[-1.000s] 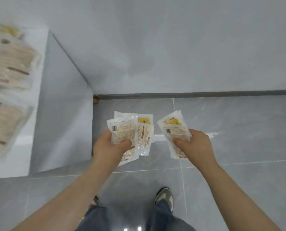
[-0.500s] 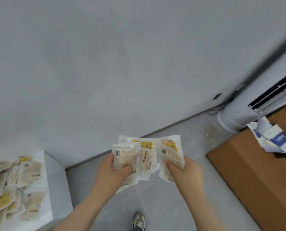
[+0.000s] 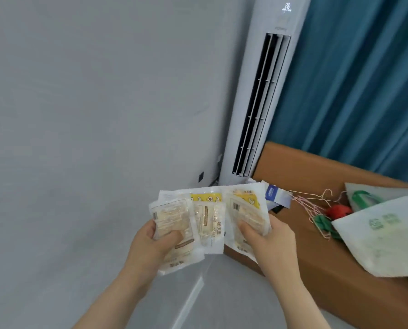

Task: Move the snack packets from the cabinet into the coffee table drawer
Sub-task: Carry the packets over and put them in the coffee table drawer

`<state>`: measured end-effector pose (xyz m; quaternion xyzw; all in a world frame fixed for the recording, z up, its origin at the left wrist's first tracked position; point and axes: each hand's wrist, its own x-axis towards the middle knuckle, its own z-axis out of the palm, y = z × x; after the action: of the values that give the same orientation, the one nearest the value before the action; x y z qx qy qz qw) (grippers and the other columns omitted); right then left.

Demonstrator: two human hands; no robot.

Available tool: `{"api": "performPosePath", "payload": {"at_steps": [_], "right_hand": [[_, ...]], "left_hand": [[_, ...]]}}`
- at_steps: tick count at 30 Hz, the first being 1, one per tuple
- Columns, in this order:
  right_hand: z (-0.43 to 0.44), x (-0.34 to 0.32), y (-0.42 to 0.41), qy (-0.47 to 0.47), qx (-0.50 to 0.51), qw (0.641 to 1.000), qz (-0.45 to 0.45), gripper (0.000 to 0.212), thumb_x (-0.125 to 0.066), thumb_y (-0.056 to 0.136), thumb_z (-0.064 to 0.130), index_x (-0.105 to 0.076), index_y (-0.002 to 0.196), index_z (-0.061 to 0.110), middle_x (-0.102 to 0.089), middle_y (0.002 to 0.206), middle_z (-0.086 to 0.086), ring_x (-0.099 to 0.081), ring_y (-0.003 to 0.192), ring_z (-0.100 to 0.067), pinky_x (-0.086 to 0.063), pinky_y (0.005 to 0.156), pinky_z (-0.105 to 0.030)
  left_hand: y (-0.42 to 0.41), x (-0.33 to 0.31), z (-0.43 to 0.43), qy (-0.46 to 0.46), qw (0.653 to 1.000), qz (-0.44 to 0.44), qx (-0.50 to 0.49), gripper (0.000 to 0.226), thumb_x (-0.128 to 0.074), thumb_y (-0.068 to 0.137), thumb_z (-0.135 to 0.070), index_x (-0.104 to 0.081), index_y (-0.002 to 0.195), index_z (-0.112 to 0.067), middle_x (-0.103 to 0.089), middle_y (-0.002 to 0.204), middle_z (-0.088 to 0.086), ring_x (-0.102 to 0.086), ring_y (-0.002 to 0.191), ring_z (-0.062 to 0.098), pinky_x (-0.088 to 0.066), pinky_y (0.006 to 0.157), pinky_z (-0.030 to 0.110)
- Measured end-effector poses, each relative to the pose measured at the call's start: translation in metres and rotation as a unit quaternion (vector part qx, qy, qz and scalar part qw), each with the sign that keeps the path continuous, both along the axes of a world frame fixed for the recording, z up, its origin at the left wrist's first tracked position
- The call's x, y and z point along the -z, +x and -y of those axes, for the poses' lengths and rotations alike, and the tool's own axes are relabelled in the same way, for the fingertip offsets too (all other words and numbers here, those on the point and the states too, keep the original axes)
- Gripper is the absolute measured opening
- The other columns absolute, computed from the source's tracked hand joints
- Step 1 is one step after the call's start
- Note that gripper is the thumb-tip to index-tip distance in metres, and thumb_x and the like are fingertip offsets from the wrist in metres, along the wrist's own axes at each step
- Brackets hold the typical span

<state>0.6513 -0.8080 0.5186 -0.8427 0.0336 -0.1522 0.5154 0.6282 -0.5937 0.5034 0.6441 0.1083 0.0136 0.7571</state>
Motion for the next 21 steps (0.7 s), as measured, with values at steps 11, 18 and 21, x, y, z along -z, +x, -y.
{"api": "performPosePath", "payload": {"at_steps": [11,18,21], "right_hand": [[0.241,-0.039,0.035,-0.04,0.109,0.991,0.062,0.011,-0.069,0.082,0.031,-0.063,0.077,0.04,-0.069,0.075,0.019,-0.063,0.076,0.006,-0.049,0.059,-0.016],[0.357,-0.025,0.067,-0.023,0.164,0.985,0.037,0.016,-0.069,0.082,0.04,-0.069,0.083,0.024,-0.071,0.077,0.014,-0.067,0.074,0.0,-0.055,0.062,-0.024],[0.41,-0.015,0.091,-0.01,0.225,0.974,0.029,0.003,-0.071,0.081,0.035,-0.069,0.082,0.033,-0.07,0.078,0.025,-0.066,0.075,0.005,-0.053,0.057,-0.015]], "left_hand": [[0.086,-0.02,0.252,-0.063,0.98,0.004,0.189,0.052,-0.073,0.062,-0.015,-0.063,0.113,-0.016,-0.073,0.106,0.006,-0.071,0.092,0.03,-0.055,0.083,0.05],[0.166,-0.009,0.392,-0.036,0.955,-0.02,0.293,0.039,-0.071,0.076,-0.002,-0.063,0.111,-0.015,-0.074,0.104,0.006,-0.071,0.093,0.028,-0.054,0.086,0.049],[0.212,0.0,0.451,-0.025,0.943,-0.02,0.331,0.039,-0.072,0.077,-0.002,-0.064,0.112,-0.018,-0.074,0.104,0.002,-0.071,0.094,0.025,-0.054,0.087,0.05]]}}
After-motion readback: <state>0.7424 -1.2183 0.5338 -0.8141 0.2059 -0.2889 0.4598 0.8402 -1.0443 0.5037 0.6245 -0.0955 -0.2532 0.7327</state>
